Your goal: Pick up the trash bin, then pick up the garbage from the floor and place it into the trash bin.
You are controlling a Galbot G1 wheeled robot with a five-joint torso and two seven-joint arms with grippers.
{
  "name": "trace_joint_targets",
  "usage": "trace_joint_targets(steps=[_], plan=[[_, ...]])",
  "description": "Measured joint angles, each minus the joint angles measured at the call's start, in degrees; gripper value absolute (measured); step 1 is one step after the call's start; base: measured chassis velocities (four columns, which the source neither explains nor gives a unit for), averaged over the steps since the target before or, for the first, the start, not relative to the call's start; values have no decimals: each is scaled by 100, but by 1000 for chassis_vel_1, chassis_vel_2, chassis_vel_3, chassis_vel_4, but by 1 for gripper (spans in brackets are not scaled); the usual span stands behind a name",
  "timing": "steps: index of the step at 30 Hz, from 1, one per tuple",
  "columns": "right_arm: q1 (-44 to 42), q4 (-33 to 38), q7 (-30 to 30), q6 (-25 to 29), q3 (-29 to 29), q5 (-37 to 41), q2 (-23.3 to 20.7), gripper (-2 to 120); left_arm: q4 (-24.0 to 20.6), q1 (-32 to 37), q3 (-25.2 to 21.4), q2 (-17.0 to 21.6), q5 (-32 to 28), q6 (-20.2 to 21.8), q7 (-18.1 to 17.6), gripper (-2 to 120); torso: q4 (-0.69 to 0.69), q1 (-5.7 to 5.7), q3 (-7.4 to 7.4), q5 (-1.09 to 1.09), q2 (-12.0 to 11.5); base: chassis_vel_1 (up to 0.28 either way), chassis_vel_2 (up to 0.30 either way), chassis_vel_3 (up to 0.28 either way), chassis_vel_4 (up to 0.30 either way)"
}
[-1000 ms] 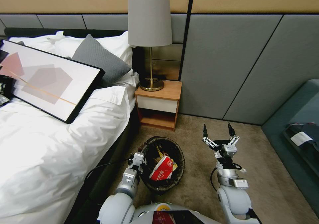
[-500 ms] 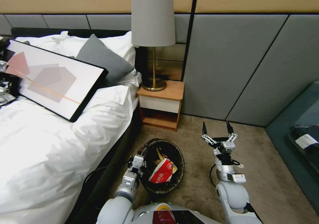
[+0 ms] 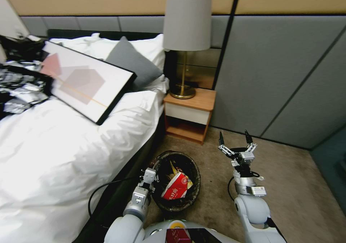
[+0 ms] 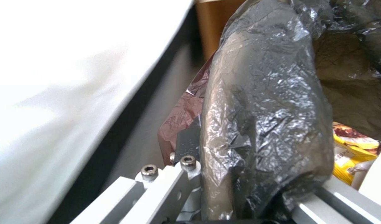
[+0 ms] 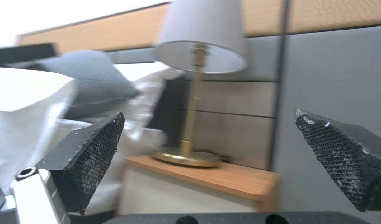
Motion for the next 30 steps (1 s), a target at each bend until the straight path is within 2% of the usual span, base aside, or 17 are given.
trace_joint_targets(steps=[30], plan=[[-248,325,-158,39,-25,-104,129,100,25,44,57,10,30,23,79,2,-3,0,0,-1,0,125,125,123,127]])
